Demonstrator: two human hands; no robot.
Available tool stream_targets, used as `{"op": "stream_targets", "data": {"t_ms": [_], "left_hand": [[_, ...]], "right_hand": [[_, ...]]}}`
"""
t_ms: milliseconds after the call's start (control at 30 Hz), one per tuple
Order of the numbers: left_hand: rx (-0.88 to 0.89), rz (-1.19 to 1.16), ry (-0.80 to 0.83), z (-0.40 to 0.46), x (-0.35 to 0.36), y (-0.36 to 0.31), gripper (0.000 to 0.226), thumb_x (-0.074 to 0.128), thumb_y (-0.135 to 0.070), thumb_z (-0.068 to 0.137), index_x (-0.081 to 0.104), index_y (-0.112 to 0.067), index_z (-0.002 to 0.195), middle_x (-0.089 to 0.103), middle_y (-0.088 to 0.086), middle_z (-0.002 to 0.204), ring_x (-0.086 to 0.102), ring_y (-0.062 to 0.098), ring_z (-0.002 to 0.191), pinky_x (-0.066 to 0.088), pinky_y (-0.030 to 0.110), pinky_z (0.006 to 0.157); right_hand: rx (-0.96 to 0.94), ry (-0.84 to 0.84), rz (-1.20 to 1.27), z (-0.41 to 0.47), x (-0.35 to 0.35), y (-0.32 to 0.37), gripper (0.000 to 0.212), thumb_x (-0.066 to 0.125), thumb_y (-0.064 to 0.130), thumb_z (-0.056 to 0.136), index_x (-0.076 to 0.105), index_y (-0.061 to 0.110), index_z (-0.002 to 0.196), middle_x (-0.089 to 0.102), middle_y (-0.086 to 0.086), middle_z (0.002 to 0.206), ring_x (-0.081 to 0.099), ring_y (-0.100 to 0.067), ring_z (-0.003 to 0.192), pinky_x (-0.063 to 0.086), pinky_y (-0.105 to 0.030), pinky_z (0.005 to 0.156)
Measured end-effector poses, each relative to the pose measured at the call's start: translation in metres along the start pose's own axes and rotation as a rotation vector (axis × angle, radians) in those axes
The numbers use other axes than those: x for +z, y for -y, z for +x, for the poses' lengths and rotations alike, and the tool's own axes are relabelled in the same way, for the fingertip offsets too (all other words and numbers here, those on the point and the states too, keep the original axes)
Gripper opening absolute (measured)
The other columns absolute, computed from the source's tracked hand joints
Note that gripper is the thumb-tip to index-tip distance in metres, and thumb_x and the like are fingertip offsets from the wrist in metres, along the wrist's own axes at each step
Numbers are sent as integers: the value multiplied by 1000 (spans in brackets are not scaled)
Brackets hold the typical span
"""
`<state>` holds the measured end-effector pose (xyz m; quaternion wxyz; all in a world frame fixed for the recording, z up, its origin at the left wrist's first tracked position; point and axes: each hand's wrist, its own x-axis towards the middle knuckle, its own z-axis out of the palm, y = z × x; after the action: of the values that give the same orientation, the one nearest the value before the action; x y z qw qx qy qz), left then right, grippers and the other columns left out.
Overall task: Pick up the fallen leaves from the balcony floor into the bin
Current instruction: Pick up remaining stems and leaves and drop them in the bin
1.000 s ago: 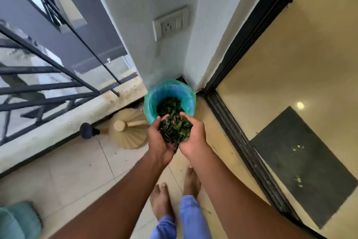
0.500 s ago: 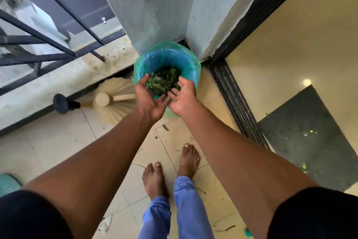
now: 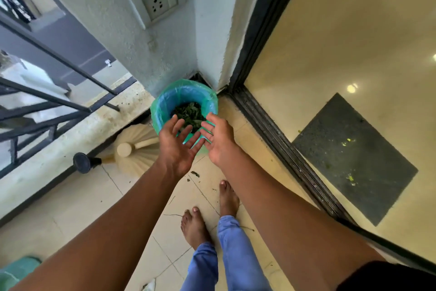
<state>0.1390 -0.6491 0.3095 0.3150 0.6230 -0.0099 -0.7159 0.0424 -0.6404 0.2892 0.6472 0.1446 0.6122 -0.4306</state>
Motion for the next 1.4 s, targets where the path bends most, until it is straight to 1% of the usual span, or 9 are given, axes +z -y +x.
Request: {"op": "stream_targets", "data": {"t_ms": [233, 333, 567, 833, 1000, 1100, 1200, 1300, 1400], "left_hand": [[20, 286, 290, -175, 26, 3, 45, 51, -40, 102, 57, -14, 139, 66, 10, 135, 63, 33, 124, 46, 50, 111], [41, 462, 397, -251, 45, 14, 43, 49, -33, 102, 56, -14, 140, 68, 8, 133, 63, 33, 124, 46, 49, 111], [177, 1005, 708, -412, 89, 91, 31, 51, -28, 103, 67, -18, 129, 72, 3, 124, 71, 28, 110, 54, 49, 102], [273, 1492, 970, -523, 112, 256, 23, 55, -26, 104, 73, -24, 118, 76, 0, 115, 73, 24, 105, 56, 48, 99], [227, 1752, 1157, -588, 111, 386, 24, 53, -24, 105, 70, -20, 122, 76, -2, 114, 72, 26, 106, 55, 48, 98], [150, 1856, 1260, -619, 108, 465, 23, 58, -29, 101, 72, -22, 119, 77, -1, 112, 72, 27, 106, 53, 49, 98], [37, 1949, 1376, -651, 105, 538, 30, 77, -54, 81, 79, -32, 102, 78, -2, 109, 72, 28, 104, 53, 47, 93], [-42, 2047, 1483, -670, 103, 609, 16, 70, -36, 82, 80, -31, 94, 79, -4, 100, 71, 28, 97, 52, 38, 83], [-51, 2179, 1587, -690, 100, 666, 14, 61, -25, 98, 73, -29, 104, 78, -4, 102, 72, 25, 99, 52, 36, 84]], "right_hand": [[-237, -21, -7, -194, -66, 40, 25, 58, 23, 101, 66, 10, 121, 69, -12, 124, 65, -18, 98, 51, -27, 81], [-373, -22, 1, -283, -103, 55, 26, 56, 18, 102, 67, 6, 122, 71, -14, 121, 67, -21, 103, 53, -31, 93], [-594, -198, -27, -452, -228, 40, 16, 60, 15, 99, 75, 13, 103, 77, -2, 98, 71, -15, 91, 54, -37, 89], [-647, -473, 153, -546, -429, -48, 15, 62, 24, 100, 75, 18, 103, 76, -1, 101, 71, -17, 98, 57, -33, 85], [-641, -659, 280, -597, -557, -136, 11, 67, 23, 93, 76, 18, 92, 77, -3, 94, 71, -17, 86, 55, -26, 71], [-602, -811, 318, -625, -621, -187, 19, 66, 34, 83, 75, 18, 86, 77, -3, 90, 72, -23, 89, 58, -40, 81], [-577, -919, 374, -647, -674, -229, 37, 58, 40, 71, 77, 15, 91, 77, -7, 95, 71, -30, 96, 57, -45, 86], [-561, -1011, 481, -662, -718, -268, 43, 55, 49, 67, 75, 15, 86, 75, -10, 97, 70, -34, 98, 56, -49, 89], [-523, -1090, 587, -686, -751, -296, 20, 60, 38, 77, 74, 24, 76, 76, -5, 96, 70, -29, 97, 55, -48, 91]]}}
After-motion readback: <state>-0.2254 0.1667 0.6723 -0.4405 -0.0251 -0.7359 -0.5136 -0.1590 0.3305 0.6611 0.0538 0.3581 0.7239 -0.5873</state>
